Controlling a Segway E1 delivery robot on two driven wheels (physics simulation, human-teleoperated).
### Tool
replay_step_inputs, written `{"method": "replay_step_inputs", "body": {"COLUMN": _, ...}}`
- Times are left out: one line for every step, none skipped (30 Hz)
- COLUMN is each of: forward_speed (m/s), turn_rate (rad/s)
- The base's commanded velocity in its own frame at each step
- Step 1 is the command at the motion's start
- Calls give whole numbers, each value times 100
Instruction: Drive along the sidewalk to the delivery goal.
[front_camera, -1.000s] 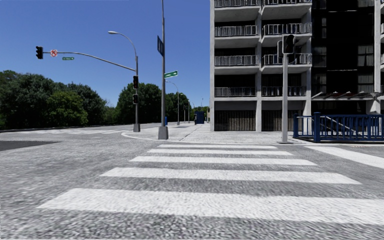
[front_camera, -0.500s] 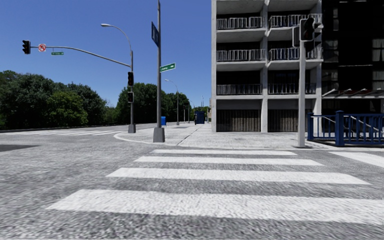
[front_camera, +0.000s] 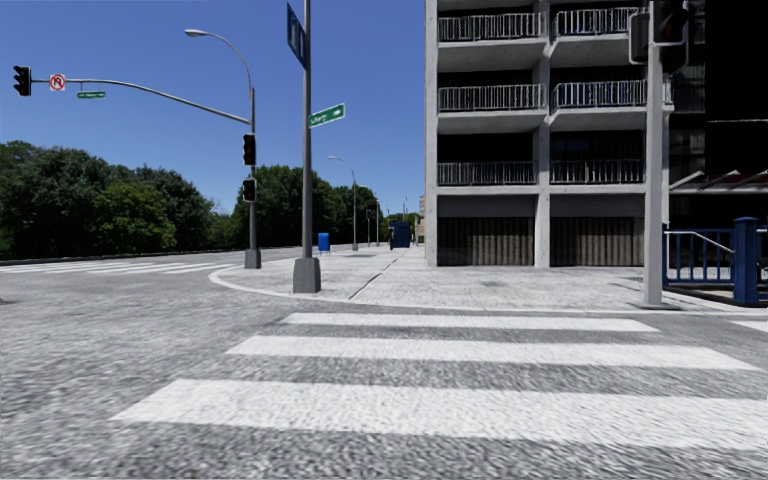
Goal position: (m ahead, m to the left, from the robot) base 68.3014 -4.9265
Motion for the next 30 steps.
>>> {"method": "replay_step_inputs", "body": {"forward_speed": 200, "turn_rate": 0}}
{"method": "replay_step_inputs", "body": {"forward_speed": 200, "turn_rate": 0}}
{"method": "replay_step_inputs", "body": {"forward_speed": 200, "turn_rate": 0}}
{"method": "replay_step_inputs", "body": {"forward_speed": 200, "turn_rate": 0}}
{"method": "replay_step_inputs", "body": {"forward_speed": 200, "turn_rate": 0}}
{"method": "replay_step_inputs", "body": {"forward_speed": 200, "turn_rate": 0}}
{"method": "replay_step_inputs", "body": {"forward_speed": 200, "turn_rate": 0}}
{"method": "replay_step_inputs", "body": {"forward_speed": 200, "turn_rate": 0}}
{"method": "replay_step_inputs", "body": {"forward_speed": 200, "turn_rate": 0}}
{"method": "replay_step_inputs", "body": {"forward_speed": 200, "turn_rate": 0}}
{"method": "replay_step_inputs", "body": {"forward_speed": 200, "turn_rate": 0}}
{"method": "replay_step_inputs", "body": {"forward_speed": 200, "turn_rate": 0}}
{"method": "replay_step_inputs", "body": {"forward_speed": 200, "turn_rate": 0}}
{"method": "replay_step_inputs", "body": {"forward_speed": 200, "turn_rate": 0}}
{"method": "replay_step_inputs", "body": {"forward_speed": 200, "turn_rate": 0}}
{"method": "replay_step_inputs", "body": {"forward_speed": 200, "turn_rate": 0}}
{"method": "replay_step_inputs", "body": {"forward_speed": 200, "turn_rate": 0}}
{"method": "replay_step_inputs", "body": {"forward_speed": 200, "turn_rate": 0}}
{"method": "replay_step_inputs", "body": {"forward_speed": 200, "turn_rate": 0}}
{"method": "replay_step_inputs", "body": {"forward_speed": 200, "turn_rate": 0}}
{"method": "replay_step_inputs", "body": {"forward_speed": 200, "turn_rate": 0}}
{"method": "replay_step_inputs", "body": {"forward_speed": 200, "turn_rate": 0}}
{"method": "replay_step_inputs", "body": {"forward_speed": 200, "turn_rate": 0}}
{"method": "replay_step_inputs", "body": {"forward_speed": 200, "turn_rate": 0}}
{"method": "replay_step_inputs", "body": {"forward_speed": 200, "turn_rate": 0}}
{"method": "replay_step_inputs", "body": {"forward_speed": 200, "turn_rate": 0}}
{"method": "replay_step_inputs", "body": {"forward_speed": 200, "turn_rate": 0}}
{"method": "replay_step_inputs", "body": {"forward_speed": 200, "turn_rate": 0}}
{"method": "replay_step_inputs", "body": {"forward_speed": 200, "turn_rate": 0}}
{"method": "replay_step_inputs", "body": {"forward_speed": 200, "turn_rate": 0}}
